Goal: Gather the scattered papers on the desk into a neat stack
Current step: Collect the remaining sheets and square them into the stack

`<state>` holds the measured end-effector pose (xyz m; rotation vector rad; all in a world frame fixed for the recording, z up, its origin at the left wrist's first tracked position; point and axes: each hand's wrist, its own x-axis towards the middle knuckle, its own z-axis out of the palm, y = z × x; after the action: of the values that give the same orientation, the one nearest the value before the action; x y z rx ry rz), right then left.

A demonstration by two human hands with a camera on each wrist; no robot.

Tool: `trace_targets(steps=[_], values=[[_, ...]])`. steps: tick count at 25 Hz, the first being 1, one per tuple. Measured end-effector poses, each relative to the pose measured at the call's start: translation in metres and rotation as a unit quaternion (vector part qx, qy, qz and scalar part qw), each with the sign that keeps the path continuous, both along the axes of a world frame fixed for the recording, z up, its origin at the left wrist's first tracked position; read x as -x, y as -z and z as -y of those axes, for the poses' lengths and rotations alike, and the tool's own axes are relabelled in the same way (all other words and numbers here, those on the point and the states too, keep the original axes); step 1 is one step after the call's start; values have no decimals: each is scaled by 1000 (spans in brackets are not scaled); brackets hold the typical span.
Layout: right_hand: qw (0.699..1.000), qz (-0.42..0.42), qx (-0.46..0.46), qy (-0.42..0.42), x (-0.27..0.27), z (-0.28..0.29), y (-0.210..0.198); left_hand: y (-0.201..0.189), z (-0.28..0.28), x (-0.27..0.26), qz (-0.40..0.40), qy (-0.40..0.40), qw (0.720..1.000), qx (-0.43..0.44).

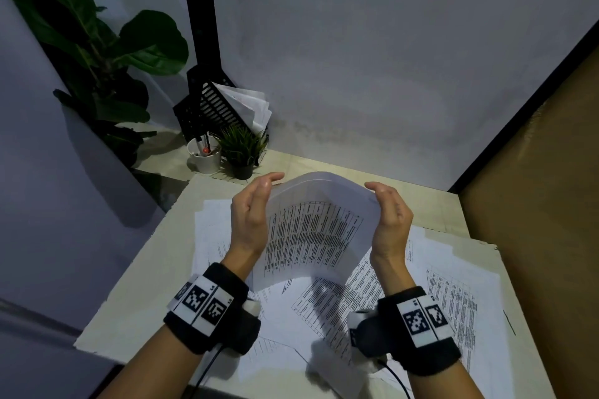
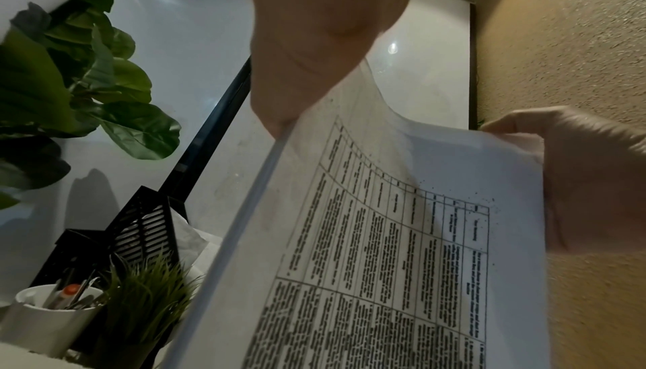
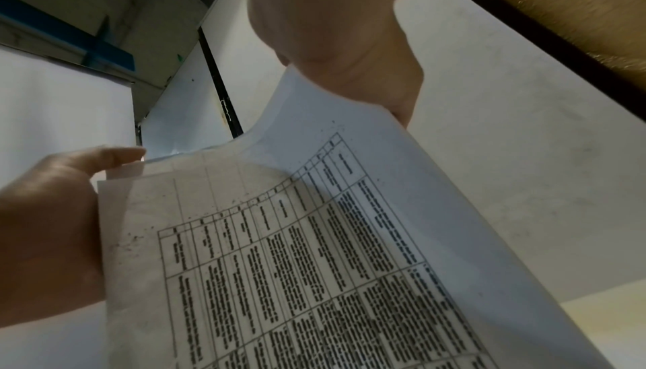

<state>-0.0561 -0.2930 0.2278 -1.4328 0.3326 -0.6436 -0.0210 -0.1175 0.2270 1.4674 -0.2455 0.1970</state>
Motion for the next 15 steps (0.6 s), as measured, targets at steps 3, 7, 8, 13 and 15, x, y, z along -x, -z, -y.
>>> trace_targets(steps=[3,7,8,13,15], values=[[1000,-11,0,-26,0,0,3,-1,1,1,-17,23,1000,8],[996,-8,28,-89,3,6,11,4,1,4,-17,74,997,2],[993,-26,33,-106,4,11,15,9,0,4,-29,95,995,-12],[974,-149,59,-157,10,17,32,26,-13,1,-151,96,979,-97],[979,-125,56,-151,12,18,24,19,-20,-2,-124,99,982,-103]])
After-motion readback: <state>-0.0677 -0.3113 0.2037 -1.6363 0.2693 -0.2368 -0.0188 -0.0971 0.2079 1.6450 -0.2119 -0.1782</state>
